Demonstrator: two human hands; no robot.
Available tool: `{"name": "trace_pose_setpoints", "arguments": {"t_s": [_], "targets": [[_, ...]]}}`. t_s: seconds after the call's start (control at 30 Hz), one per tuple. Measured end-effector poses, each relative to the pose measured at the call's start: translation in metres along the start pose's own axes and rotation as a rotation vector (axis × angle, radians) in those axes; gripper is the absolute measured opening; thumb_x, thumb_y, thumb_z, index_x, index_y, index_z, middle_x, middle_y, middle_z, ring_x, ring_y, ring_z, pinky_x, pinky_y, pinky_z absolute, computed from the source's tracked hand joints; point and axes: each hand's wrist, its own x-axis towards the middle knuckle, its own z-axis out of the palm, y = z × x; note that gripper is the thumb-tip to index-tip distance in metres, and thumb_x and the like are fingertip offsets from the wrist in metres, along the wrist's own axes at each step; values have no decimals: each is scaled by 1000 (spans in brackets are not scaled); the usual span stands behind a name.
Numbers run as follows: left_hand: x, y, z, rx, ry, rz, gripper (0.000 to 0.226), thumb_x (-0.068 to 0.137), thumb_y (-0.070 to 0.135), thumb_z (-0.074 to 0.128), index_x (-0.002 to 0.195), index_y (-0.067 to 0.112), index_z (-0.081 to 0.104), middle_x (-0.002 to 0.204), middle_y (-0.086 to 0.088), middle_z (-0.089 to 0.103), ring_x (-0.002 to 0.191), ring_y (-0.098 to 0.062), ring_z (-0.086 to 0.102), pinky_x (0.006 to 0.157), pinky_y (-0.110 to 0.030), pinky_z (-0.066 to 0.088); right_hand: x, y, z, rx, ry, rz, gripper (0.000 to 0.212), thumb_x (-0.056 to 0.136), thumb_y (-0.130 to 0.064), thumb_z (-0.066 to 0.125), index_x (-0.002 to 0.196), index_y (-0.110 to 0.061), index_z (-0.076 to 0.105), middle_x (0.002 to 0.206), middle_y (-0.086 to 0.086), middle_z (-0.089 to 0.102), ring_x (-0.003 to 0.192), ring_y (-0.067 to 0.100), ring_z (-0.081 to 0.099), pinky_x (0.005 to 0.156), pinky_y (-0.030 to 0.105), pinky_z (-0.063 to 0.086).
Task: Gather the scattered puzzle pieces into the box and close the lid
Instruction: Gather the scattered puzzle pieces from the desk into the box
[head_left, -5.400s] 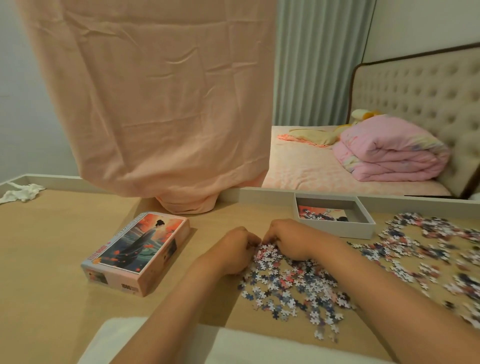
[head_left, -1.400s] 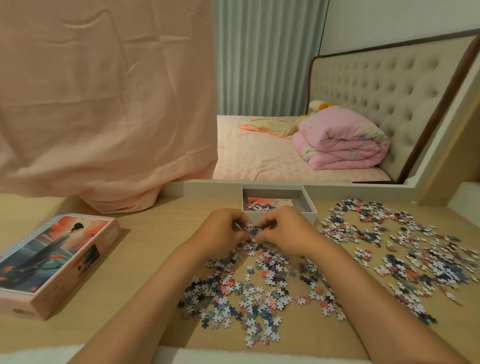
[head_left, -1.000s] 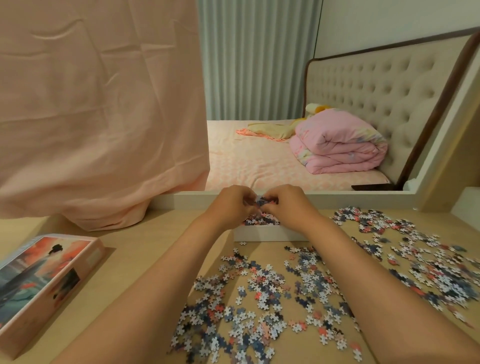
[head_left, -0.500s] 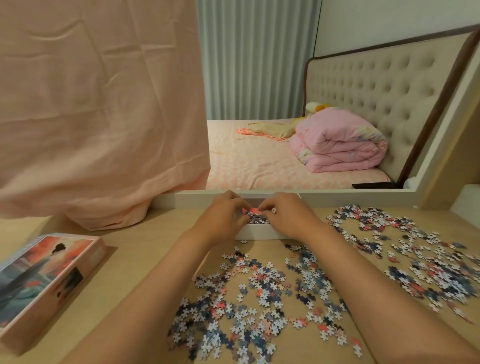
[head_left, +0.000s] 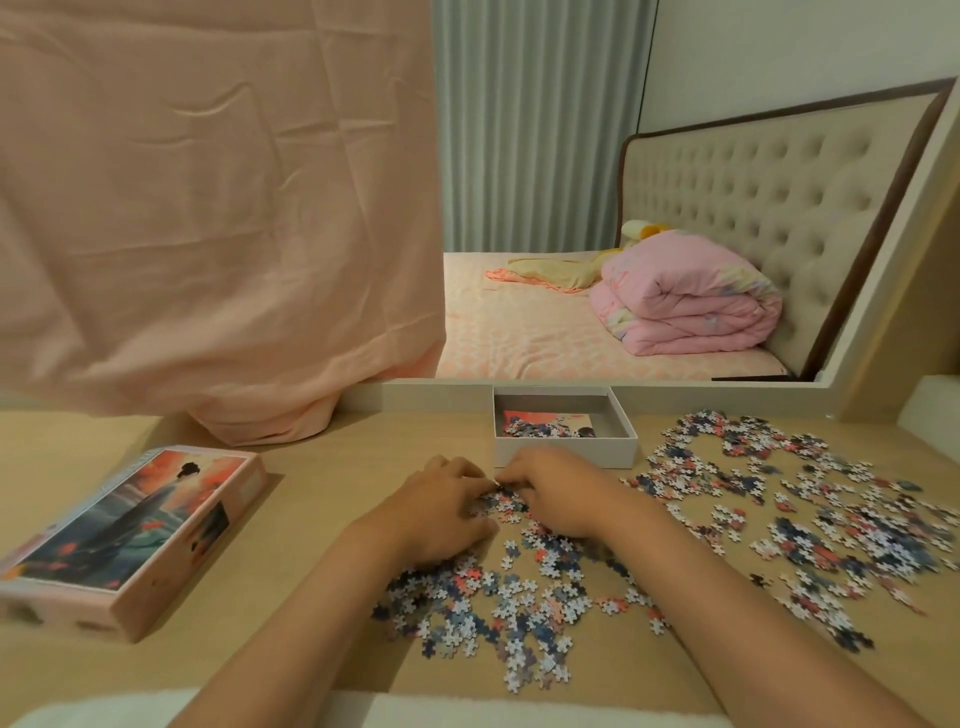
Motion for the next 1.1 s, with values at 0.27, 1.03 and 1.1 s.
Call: {"name": "trace_pose_setpoints", "arguments": {"t_s": [0.27, 1.03, 1.1], "targets": [[-3, 17, 0, -104, -63, 58, 81, 86, 63, 55, 154, 33, 23, 161, 12, 15, 146, -14, 12, 118, -45, 22, -29, 5, -16, 188, 4, 87, 41, 95, -23, 57, 135, -32, 58, 123, 0, 65, 101, 19, 64, 83, 32, 52], [2, 29, -1, -65, -25, 37, 71, 81, 64, 63, 143, 34, 45, 130, 6, 42, 128, -14, 33, 107, -39, 37, -43, 7, -15, 106, -169, 292, 71, 81, -34, 80, 144, -26, 50, 137, 2, 57, 119, 24, 57, 99, 38, 49], [3, 27, -2, -96, -24, 57, 73, 80, 64, 64, 143, 34, 45, 131, 7, 44, 129, -14, 34, 107, -39, 37, -40, 6, -11, 141, -131, 260, 64, 82, -32, 79, 141, -27, 53, 132, 2, 60, 113, 23, 59, 95, 36, 50]]}}
